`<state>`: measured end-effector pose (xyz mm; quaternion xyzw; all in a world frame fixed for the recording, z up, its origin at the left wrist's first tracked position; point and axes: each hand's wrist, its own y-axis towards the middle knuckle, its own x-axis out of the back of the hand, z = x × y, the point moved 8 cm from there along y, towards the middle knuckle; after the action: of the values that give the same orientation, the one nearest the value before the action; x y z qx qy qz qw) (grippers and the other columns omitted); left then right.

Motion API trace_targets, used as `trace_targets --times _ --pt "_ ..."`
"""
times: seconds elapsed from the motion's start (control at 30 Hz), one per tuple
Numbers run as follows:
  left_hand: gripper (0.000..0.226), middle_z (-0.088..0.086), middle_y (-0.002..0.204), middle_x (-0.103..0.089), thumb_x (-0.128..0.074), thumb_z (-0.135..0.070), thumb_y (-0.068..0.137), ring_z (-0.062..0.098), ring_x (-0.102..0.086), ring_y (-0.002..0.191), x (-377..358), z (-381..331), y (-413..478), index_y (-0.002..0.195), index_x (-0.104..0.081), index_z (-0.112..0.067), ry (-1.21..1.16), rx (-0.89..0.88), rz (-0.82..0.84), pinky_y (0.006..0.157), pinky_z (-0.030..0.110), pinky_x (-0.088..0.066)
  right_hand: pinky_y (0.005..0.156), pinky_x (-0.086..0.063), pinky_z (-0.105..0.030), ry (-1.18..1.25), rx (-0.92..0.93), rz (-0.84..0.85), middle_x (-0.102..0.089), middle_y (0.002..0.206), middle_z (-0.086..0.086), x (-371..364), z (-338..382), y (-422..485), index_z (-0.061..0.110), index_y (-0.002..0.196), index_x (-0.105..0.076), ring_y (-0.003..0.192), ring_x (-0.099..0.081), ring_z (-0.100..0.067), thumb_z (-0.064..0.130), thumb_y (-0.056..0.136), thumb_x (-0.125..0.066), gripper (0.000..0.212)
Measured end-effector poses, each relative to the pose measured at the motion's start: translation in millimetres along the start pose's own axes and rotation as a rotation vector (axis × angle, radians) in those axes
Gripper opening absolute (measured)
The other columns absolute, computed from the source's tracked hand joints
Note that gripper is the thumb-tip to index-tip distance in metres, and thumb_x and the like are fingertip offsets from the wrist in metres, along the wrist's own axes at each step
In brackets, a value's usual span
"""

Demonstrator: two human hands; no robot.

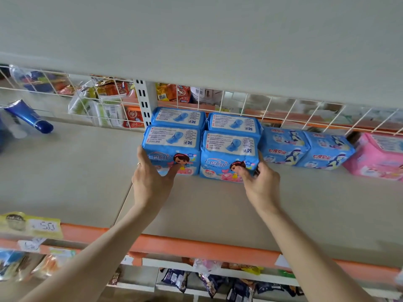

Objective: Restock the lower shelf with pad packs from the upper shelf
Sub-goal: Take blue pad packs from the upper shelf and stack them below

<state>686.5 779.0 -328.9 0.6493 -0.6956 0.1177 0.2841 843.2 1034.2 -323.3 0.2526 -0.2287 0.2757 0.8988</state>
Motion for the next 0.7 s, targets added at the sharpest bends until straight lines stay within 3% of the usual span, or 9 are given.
trace_targets --times 0.1,0.17,0.3,0.33,0.43,0.57,0.7 --pt "0.086 0.006 0.125 -0.062 -0.083 -0.037 0.078 0.025 -0.062 0.106 1.0 0.9 1.4 0.142 -0.029 -0.017 -0.033 -0.001 0.052 0.077 0.032 -0.043 0.083 -0.057 -0.035 0.022 0.015 0.03 -0.074 0.101 0.004 1.2 2.8 0.7 0.009 0.125 -0.064 0.094 -0.072 -0.018 0.024 0.08 -0.083 0.051" --pt "0.09 0.005 0.131 -0.058 -0.083 -0.037 0.078 0.022 -0.059 0.11 4.2 0.9 3.1 0.145 -0.025 -0.02 -0.044 -0.034 0.087 0.081 0.033 -0.045 0.092 -0.055 -0.03 0.058 0.031 0.05 -0.071 0.112 0.008 2.1 4.4 -0.3 0.014 0.135 -0.055 0.104 -0.069 -0.011 0.026 0.077 -0.085 0.067" --pt "0.11 0.007 0.154 -0.042 -0.081 -0.047 0.077 0.026 -0.044 0.137 15.1 7.5 7.9 0.157 -0.01 -0.019 -0.009 -0.01 0.117 0.106 0.045 -0.042 0.106 -0.047 -0.031 0.083 0.016 0.02 -0.064 0.134 0.001 8.0 0.2 -2.5 0.014 0.147 -0.04 0.123 -0.061 -0.012 0.036 0.074 -0.086 0.089" --pt "0.108 0.006 0.153 -0.045 -0.081 -0.046 0.078 0.024 -0.047 0.134 15.7 8.7 8.5 0.157 -0.012 -0.018 -0.018 0.002 0.123 0.105 0.044 -0.043 0.105 -0.048 -0.034 0.094 0.014 0.018 -0.065 0.132 0.002 7.7 0.2 -3.2 0.014 0.146 -0.043 0.121 -0.062 -0.011 0.035 0.075 -0.086 0.086" --pt "0.075 0.002 0.125 -0.066 -0.08 -0.037 0.082 0.017 -0.061 0.103 15.7 5.3 10.3 0.142 -0.04 -0.017 -0.004 -0.002 0.103 0.082 0.032 -0.049 0.095 -0.055 -0.033 0.118 0.012 0.031 -0.068 0.114 0.012 3.1 3.6 -4.5 0.015 0.136 -0.055 0.105 -0.067 -0.006 0.026 0.077 -0.084 0.066" --pt "0.058 0.005 0.115 -0.071 -0.079 -0.034 0.083 0.026 -0.067 0.1 12.3 1.7 12.8 0.129 -0.049 -0.013 -0.006 -0.002 0.057 0.076 0.032 -0.051 0.088 -0.054 -0.022 0.113 0.029 -0.01 -0.072 0.107 0.009 -0.5 5.4 -2.2 0.015 0.131 -0.06 0.096 -0.068 -0.003 0.025 0.078 -0.084 0.059" --pt "0.056 0.007 0.114 -0.072 -0.078 -0.033 0.084 0.028 -0.068 0.098 7.5 0.0 13.4 0.125 -0.048 -0.011 0.009 0.006 0.041 0.072 0.031 -0.049 0.075 -0.043 -0.001 0.072 0.062 -0.029 -0.069 0.098 0.013 -5.7 9.4 0.0 0.01 0.126 -0.063 0.087 -0.059 0.007 0.022 0.078 -0.083 0.053"
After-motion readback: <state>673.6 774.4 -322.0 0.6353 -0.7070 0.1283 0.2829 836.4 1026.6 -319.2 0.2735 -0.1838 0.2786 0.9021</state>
